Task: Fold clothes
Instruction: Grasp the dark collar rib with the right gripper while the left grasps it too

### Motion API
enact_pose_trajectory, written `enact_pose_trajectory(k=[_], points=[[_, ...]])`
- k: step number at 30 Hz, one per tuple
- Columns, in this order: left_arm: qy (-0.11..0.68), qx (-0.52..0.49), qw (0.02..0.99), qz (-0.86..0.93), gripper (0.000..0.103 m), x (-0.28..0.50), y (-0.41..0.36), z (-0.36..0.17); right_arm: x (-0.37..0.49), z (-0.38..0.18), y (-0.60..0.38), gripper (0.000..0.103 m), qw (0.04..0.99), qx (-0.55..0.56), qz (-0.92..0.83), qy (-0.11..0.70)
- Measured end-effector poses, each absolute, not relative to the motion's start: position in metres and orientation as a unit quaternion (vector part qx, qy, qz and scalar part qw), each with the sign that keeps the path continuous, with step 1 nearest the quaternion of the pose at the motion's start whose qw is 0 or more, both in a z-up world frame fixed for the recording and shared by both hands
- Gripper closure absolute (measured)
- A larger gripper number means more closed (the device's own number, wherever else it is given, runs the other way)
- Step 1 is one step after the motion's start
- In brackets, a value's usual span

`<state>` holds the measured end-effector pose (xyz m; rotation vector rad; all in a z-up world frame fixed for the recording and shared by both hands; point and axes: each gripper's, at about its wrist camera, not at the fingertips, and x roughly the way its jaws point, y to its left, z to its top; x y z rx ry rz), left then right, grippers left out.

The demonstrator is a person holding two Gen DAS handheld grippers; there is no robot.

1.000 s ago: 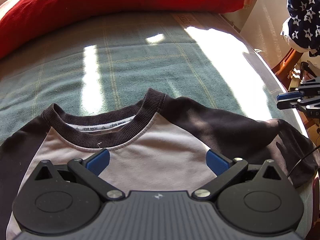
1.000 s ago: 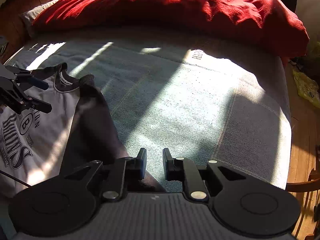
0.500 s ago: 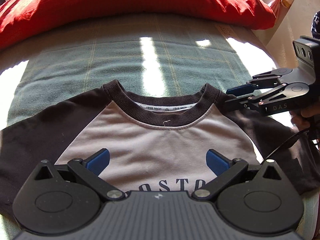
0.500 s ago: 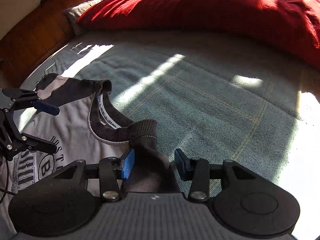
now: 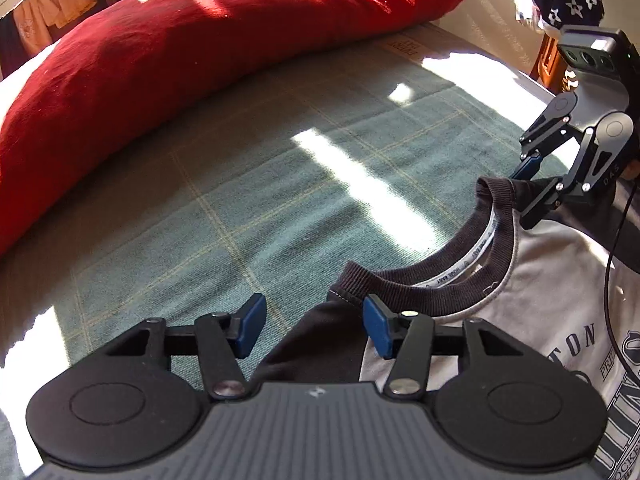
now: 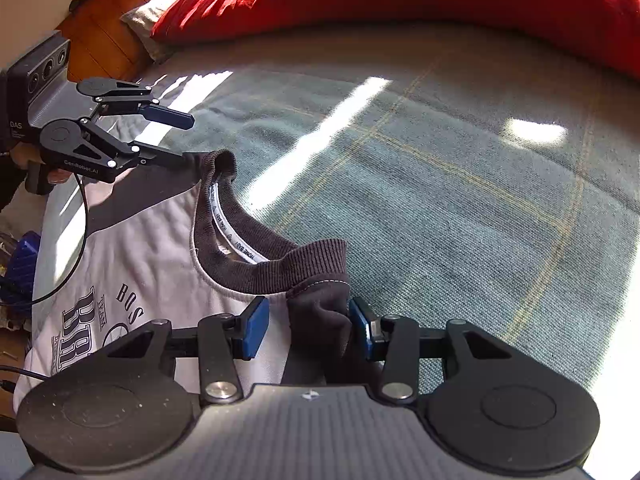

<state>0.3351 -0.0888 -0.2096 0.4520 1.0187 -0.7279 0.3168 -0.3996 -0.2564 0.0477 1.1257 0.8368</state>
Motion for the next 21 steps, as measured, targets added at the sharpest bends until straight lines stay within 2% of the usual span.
enact_pose_trajectory(k=[4, 6, 10, 11, 13, 14, 15, 17, 21], points=[[0.517, 0.242, 0.723, -0.39, 0.05, 0.353, -0.085, -0.237, 0.319, -0.257, -0.402, 0.054, 0.769, 0.033, 0.38, 0.513], [0.518, 0.241, 0.713, -0.407, 0.047, 0.355, -0.081, -0.243, 0.322, -0.258, -0.402, 0.053, 0.77, 0.039, 0.378, 0.512], [0.535, 0.218, 0.705, -0.411, 0.049, 0.358, -0.075, -0.243, 0.32, -0.258, -0.395, 0.053, 0.765, 0.026, 0.381, 0.519], [0.537, 0.219, 0.703, -0.412, 0.049, 0.356, -0.074, -0.243, 0.317, -0.257, -0.392, 0.054, 0.761, 0.02, 0.383, 0.523], [0.537, 0.226, 0.701, -0.411, 0.052, 0.351, -0.075, -0.24, 0.308, -0.253, -0.383, 0.069, 0.767, -0.028, 0.371, 0.523], [0.537, 0.23, 0.7, -0.41, 0.065, 0.349, -0.075, -0.238, 0.304, -0.251, -0.378, 0.082, 0.769, -0.051, 0.365, 0.523], [0.538, 0.23, 0.701, -0.407, 0.08, 0.346, -0.075, -0.236, 0.301, -0.248, -0.376, 0.087, 0.774, -0.061, 0.358, 0.519], [0.533, 0.234, 0.713, -0.39, 0.098, 0.34, -0.076, -0.231, 0.296, -0.241, -0.372, 0.092, 0.787, -0.08, 0.343, 0.506], [0.499, 0.253, 0.749, -0.354, 0.101, 0.324, -0.078, -0.217, 0.28, -0.223, -0.361, 0.096, 0.814, -0.129, 0.312, 0.472]])
